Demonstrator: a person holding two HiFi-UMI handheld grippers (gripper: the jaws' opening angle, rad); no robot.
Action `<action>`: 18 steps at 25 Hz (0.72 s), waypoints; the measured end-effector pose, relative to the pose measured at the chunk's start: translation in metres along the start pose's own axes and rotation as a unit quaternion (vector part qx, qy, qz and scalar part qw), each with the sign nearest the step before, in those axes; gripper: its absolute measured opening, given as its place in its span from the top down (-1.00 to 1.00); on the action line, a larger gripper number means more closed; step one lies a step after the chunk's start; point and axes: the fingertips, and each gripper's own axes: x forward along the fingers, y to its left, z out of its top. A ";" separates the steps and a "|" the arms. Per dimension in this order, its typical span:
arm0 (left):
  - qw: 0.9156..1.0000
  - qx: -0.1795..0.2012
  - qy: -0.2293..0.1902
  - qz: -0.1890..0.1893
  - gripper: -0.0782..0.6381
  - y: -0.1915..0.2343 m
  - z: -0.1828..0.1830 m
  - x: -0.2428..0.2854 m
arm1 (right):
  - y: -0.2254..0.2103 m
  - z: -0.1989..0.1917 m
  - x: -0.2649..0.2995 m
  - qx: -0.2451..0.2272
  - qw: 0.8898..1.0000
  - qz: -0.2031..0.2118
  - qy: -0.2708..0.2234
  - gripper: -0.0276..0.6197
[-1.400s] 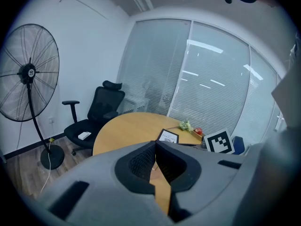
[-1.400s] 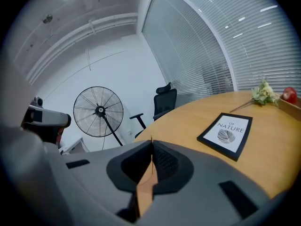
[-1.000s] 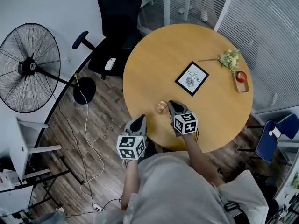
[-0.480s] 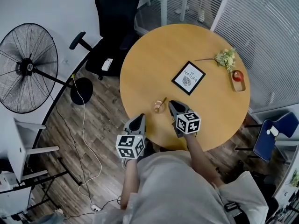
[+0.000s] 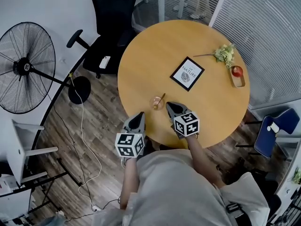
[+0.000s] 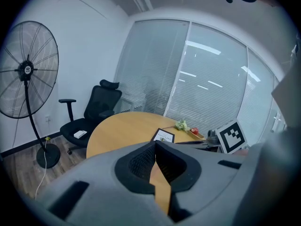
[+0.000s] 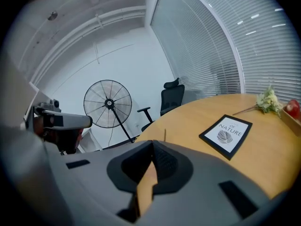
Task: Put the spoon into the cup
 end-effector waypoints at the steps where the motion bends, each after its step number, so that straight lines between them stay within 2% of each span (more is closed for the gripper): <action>1: 1.000 0.000 0.000 -0.001 0.76 0.000 0.000 0.000 | 0.002 0.000 0.000 -0.002 1.000 0.002 0.001 0.92; 12: 1.000 0.002 0.001 -0.007 0.76 -0.002 -0.003 0.000 | 0.007 -0.003 -0.001 -0.011 1.000 0.010 0.010 0.93; 18: 1.000 -0.001 -0.001 0.001 0.76 0.002 -0.002 -0.004 | 0.012 -0.004 0.001 -0.043 0.999 0.009 0.021 0.93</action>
